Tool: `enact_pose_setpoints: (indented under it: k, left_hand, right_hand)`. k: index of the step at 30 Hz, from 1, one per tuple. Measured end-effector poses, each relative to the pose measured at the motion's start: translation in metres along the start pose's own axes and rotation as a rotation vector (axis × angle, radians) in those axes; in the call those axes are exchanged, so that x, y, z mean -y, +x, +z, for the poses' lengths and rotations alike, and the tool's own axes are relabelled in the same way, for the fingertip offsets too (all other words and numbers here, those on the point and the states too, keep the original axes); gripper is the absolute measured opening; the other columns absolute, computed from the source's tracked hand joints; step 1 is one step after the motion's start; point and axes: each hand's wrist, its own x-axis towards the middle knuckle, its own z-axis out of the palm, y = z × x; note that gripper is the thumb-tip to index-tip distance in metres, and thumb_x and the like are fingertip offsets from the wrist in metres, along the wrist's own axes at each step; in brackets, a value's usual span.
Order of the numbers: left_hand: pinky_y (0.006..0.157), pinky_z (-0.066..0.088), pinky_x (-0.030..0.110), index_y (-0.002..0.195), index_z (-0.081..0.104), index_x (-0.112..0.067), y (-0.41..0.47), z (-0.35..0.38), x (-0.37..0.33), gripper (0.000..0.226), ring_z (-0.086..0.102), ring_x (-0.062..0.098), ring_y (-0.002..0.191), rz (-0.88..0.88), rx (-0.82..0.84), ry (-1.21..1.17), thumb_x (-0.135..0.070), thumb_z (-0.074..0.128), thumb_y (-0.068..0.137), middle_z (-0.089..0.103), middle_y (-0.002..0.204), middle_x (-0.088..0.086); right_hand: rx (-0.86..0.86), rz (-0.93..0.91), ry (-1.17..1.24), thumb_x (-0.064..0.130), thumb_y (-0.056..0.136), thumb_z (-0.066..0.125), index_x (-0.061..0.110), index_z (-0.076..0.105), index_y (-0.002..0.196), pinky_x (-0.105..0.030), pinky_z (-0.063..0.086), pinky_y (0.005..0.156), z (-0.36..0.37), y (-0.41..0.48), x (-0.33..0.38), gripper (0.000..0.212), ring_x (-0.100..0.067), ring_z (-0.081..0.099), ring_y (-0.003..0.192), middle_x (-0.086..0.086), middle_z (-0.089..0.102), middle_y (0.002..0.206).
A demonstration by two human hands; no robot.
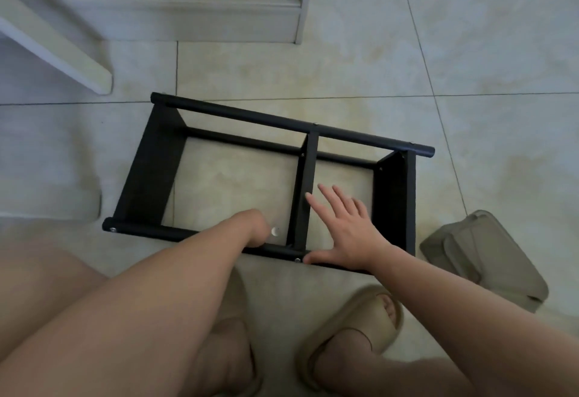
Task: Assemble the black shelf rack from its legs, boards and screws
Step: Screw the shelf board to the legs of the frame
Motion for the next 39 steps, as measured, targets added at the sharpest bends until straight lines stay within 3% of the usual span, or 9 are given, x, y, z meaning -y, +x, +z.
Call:
enact_pose_setpoints:
  k: [3,8,12,16,20,24,28,33,39]
  left_hand:
    - [0.097,0.041,0.031,0.135,0.053,0.005,-0.004,0.004,0.01,0.038,0.054,0.033,0.126,0.048,0.058,0.067,-0.007,0.032,0.105,0.053,0.141,0.019]
    - [0.097,0.042,0.032,0.133,0.055,0.001,0.003,0.012,0.02,0.037,0.055,0.031,0.125,0.019,0.078,0.016,-0.011,0.035,0.104,0.055,0.14,0.018]
    - [0.091,0.047,0.033,0.123,0.066,-0.005,0.016,0.009,0.026,0.032,0.06,0.03,0.117,0.081,0.085,0.074,-0.017,0.049,0.099,0.064,0.127,0.014]
    - [0.088,0.054,0.037,0.105,0.074,-0.002,0.03,0.002,0.031,0.02,0.067,0.027,0.086,0.129,0.173,0.0,-0.009,0.062,0.091,0.074,0.099,0.014]
    - [0.062,0.055,0.028,0.1,0.073,-0.003,0.036,-0.011,0.032,0.011,0.064,0.015,0.062,0.16,0.238,0.044,-0.007,0.064,0.094,0.069,0.073,0.004]
    - [0.061,0.054,0.025,0.091,0.074,-0.011,0.042,-0.049,0.015,0.007,0.069,0.01,0.069,0.219,0.23,0.365,-0.012,0.067,0.091,0.074,0.075,-0.002]
    - [0.059,0.047,0.022,0.082,0.071,-0.021,0.037,-0.073,0.006,0.011,0.066,0.007,0.07,0.363,0.188,0.438,-0.016,0.067,0.09,0.071,0.072,-0.007]
    - [0.062,0.049,0.025,0.082,0.07,-0.023,0.034,-0.058,0.029,0.009,0.067,0.007,0.071,0.42,0.088,0.206,-0.019,0.067,0.09,0.072,0.074,-0.007]
    - [0.064,0.056,0.023,0.085,0.071,-0.016,0.04,-0.022,0.025,0.006,0.068,0.007,0.069,0.416,0.177,-0.027,-0.014,0.067,0.09,0.073,0.075,-0.004]
  right_hand:
    - [0.046,-0.018,-0.032,0.101,0.061,0.029,0.039,-0.022,0.156,-0.052,-0.013,0.12,0.018,0.007,0.011,0.125,-0.024,-0.034,0.149,0.001,-0.033,0.164]
    - [-0.004,0.005,-0.014,0.099,0.068,0.023,0.041,-0.03,0.152,-0.056,-0.012,0.123,0.039,0.014,0.023,0.115,-0.026,-0.035,0.149,0.001,-0.044,0.157]
    - [-0.039,0.024,0.067,0.097,0.07,0.031,0.04,-0.028,0.153,-0.057,-0.011,0.123,0.049,0.018,0.028,0.118,-0.027,-0.032,0.15,0.0,-0.039,0.161]
    - [-0.065,0.014,0.066,0.101,0.064,0.034,0.036,-0.026,0.155,-0.06,-0.01,0.122,0.053,0.019,0.031,0.128,-0.028,-0.031,0.151,-0.005,-0.037,0.162]
    - [-0.1,-0.026,0.009,0.102,0.064,0.033,0.029,-0.024,0.158,-0.063,-0.01,0.12,0.055,0.018,0.031,0.132,-0.029,-0.03,0.151,-0.007,-0.037,0.162]
    - [-0.126,-0.059,-0.037,0.102,0.065,0.032,0.022,-0.02,0.159,-0.062,-0.011,0.119,0.055,0.018,0.03,0.134,-0.03,-0.025,0.153,-0.011,-0.029,0.165]
    - [-0.159,-0.071,-0.083,0.098,0.07,0.033,0.013,-0.005,0.162,-0.068,-0.001,0.12,0.057,0.015,0.032,0.131,-0.03,-0.012,0.156,-0.01,-0.015,0.169]
    - [-0.222,-0.053,-0.104,0.089,0.079,0.033,0.006,0.009,0.161,-0.07,0.008,0.118,0.065,0.005,0.038,0.119,-0.031,0.0,0.157,-0.01,-0.001,0.17]
    - [-0.298,-0.032,-0.12,0.081,0.088,0.034,0.005,0.018,0.16,-0.069,0.012,0.118,0.077,-0.004,0.043,0.106,-0.032,0.011,0.156,-0.01,0.009,0.17]
